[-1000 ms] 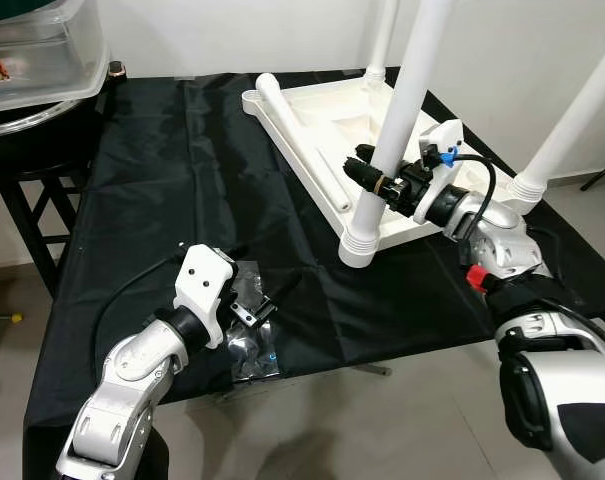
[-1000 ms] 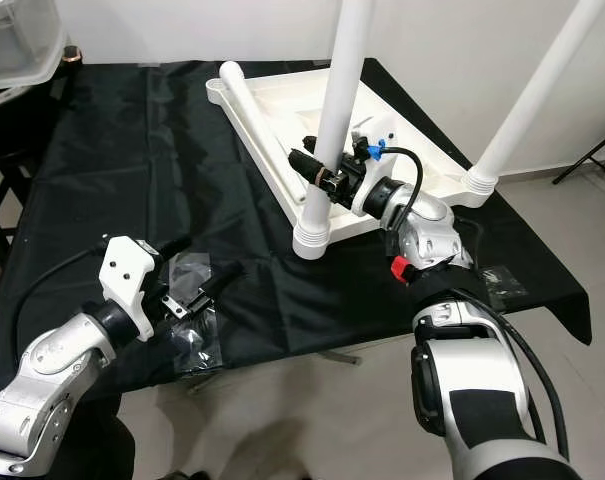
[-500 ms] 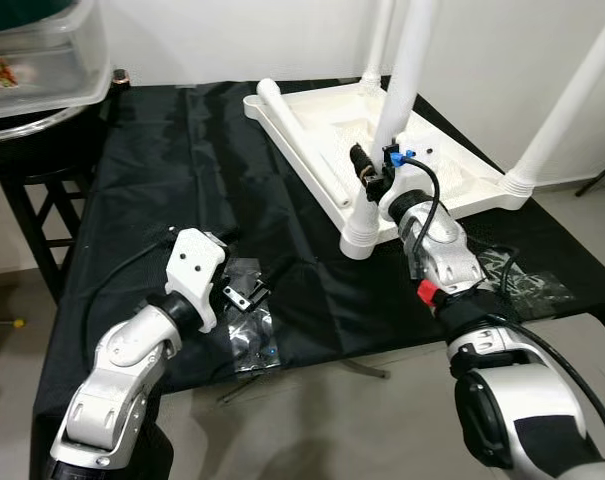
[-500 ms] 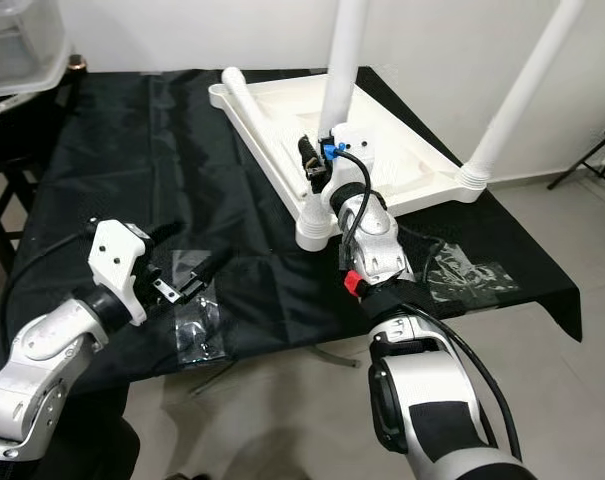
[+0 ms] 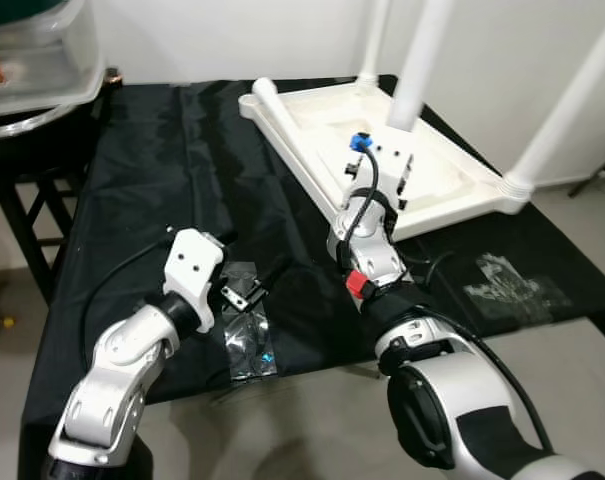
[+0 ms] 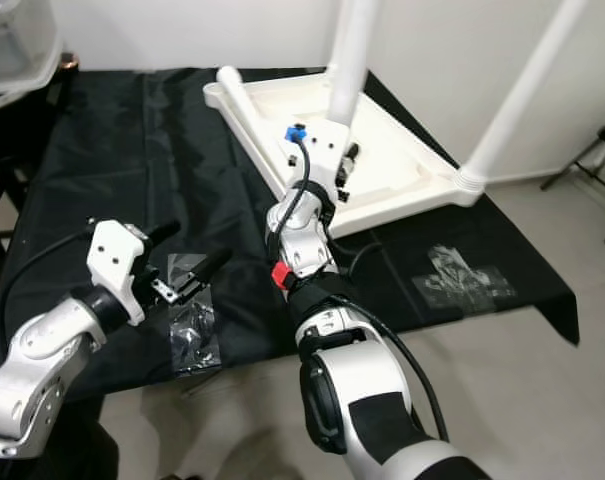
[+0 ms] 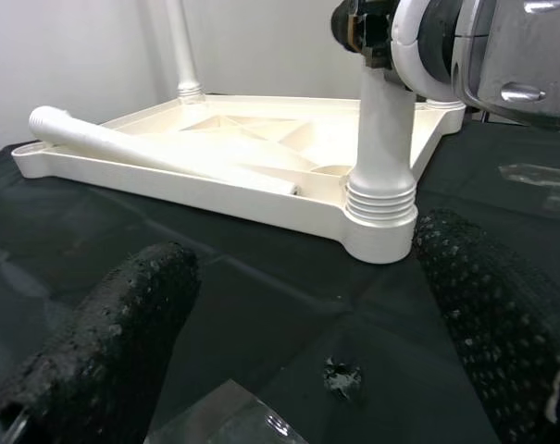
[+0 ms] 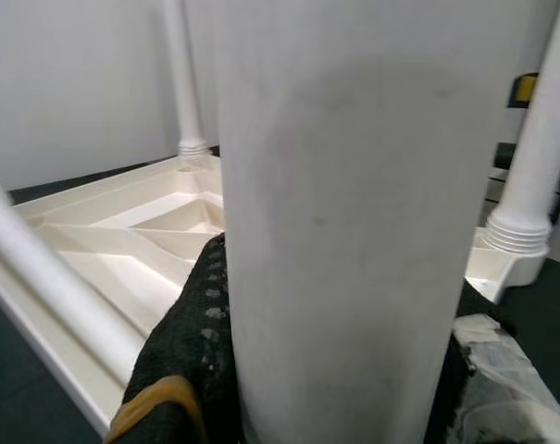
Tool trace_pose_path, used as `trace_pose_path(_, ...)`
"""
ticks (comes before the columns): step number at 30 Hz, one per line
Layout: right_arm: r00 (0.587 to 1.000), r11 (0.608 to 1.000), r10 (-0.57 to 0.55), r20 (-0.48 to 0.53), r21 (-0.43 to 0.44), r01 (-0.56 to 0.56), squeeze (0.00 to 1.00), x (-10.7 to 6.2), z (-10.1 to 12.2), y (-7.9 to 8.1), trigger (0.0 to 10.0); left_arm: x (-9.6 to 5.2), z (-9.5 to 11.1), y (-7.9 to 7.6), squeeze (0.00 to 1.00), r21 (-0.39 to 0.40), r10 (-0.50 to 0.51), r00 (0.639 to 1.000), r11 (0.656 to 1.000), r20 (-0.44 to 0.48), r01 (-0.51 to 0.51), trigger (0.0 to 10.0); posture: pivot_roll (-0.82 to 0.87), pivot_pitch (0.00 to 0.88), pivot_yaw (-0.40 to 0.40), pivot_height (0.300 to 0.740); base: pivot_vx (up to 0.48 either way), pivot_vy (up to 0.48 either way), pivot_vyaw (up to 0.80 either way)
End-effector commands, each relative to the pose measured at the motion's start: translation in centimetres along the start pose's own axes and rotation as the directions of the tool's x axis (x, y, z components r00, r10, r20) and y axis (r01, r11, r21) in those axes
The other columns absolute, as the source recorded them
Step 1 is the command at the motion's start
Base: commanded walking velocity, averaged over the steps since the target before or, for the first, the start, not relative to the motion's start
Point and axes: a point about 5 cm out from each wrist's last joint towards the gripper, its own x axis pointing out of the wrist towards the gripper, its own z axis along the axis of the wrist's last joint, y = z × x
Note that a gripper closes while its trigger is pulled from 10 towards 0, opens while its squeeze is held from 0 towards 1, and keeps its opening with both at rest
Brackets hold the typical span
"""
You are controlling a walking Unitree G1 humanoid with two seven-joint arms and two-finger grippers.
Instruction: Building children table
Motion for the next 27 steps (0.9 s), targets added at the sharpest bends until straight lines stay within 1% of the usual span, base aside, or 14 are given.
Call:
trace_pose_path(1,0.992,0.998,-0.047,-0.118,-0.041,0.042,0.0,-0.1,-2.8,-1.1,0.0,-0.1,-0.3,-0.4,0.0,-0.004,-0.013,1.0,1.0,-0.015,0.013,10.0,0.09,0.165,-0.09,0.74,0.0,0.0,0.0)
trace_pose_path(2,0.993,0.998,-0.044,-0.114,-0.044,0.039,0.0,-0.2,-2.7,-1.0,0.0,-0.1,-0.3,-0.4,0.0,-0.004,-0.014,1.0,1.0,-0.015,0.014,10.0,0.09,0.165,-0.09,0.74,0.0,0.0,0.0)
trace_pose_path(3,0.995,0.999,-0.012,-0.101,-0.045,0.007,0.0,-0.2,-2.5,-0.8,10.0,-0.1,-0.3,-0.4,0.0,-0.004,-0.015,1.0,1.0,-0.016,0.015,10.0,0.09,0.164,-0.09,0.74,0.0,0.0,0.0)
trace_pose_path(8,0.998,0.998,0.043,-0.05,-0.051,-0.046,0.0,-0.1,-1.8,-0.5,10.0,-0.1,-0.4,-0.4,0.0,-0.005,-0.017,1.0,1.0,-0.019,0.017,10.0,0.08,0.159,-0.087,0.74,0.0,0.0,0.0)
trace_pose_path(9,0.997,0.996,0.075,-0.019,-0.052,-0.076,1.0,-0.1,-1.5,-0.4,10.0,0.0,-0.4,-0.5,0.0,-0.006,-0.019,1.0,1.0,-0.018,0.019,10.0,0.08,0.156,-0.086,0.74,0.0,0.0,0.0)
trace_pose_path(14,0.984,0.983,0.167,0.055,-0.082,-0.163,1.0,-0.1,-0.8,-0.4,10.0,0.2,-0.5,-0.7,0.0,-0.009,-0.022,1.0,1.0,-0.014,0.022,10.0,0.07,0.15,-0.084,0.74,0.0,0.0,0.0)
trace_pose_path(15,0.961,0.961,0.266,0.071,-0.091,-0.259,0.0,-0.2,-0.8,-0.5,10.0,0.2,-0.6,-0.7,0.0,-0.003,-0.02,1.0,1.0,-0.015,0.02,10.0,0.07,0.145,-0.086,0.74,0.0,0.0,0.0)
trace_pose_path(17,0.949,0.949,0.308,0.073,-0.087,-0.301,0.0,-0.3,-0.8,-0.7,10.0,0.1,-0.6,-0.7,0.0,-0.001,-0.018,1.0,1.0,-0.015,0.018,10.0,0.07,0.145,-0.086,0.74,0.0,0.0,0.0)
trace_pose_path(20,0.895,0.902,0.43,0.119,-0.086,-0.422,0.0,-0.7,-0.7,-1.4,10.0,0.1,-0.5,-0.6,0.0,0.0,-0.013,1.0,1.0,-0.013,0.013,10.0,0.07,0.143,-0.085,0.74,0.0,0.0,0.0)
trace_pose_path(21,0.895,0.902,0.43,0.119,-0.086,-0.422,0.0,-0.7,-0.7,-1.4,10.0,0.1,-0.5,-0.6,0.0,0.0,-0.013,1.0,1.0,-0.013,0.013,10.0,0.07,0.143,-0.085,0.74,0.0,0.0,0.0)
trace_pose_path(23,0.797,0.808,0.589,0.137,-0.094,-0.581,0.0,-1.3,-0.6,-1.8,10.0,0.1,-0.6,-0.6,0.0,0.002,-0.018,1.0,1.0,-0.014,0.018,10.0,0.07,0.143,-0.085,0.74,0.0,0.0,0.0)
trace_pose_path(24,0.797,0.808,0.589,0.137,-0.094,-0.581,0.0,-1.3,-0.6,-1.8,10.0,0.1,-0.6,-0.6,0.0,0.002,-0.018,1.0,1.0,-0.014,0.018,10.0,0.07,0.143,-0.085,0.74,0.0,0.0,0.0)
trace_pose_path(26,0.687,0.697,0.716,0.123,-0.065,-0.714,0.0,-1.6,-0.8,-2.7,10.0,0.1,-0.6,-0.6,0.0,-0.003,-0.018,1.0,1.0,-0.013,0.018,10.0,0.06,0.143,-0.083,0.74,0.0,0.0,0.0)
trace_pose_path(27,0.665,0.673,0.738,0.115,-0.052,-0.738,0.0,-1.5,-0.9,-3.1,10.0,0.1,-0.6,-0.6,0.0,-0.006,-0.016,1.0,1.0,-0.012,0.016,10.0,0.06,0.145,-0.08,0.74,0.0,0.0,0.0)
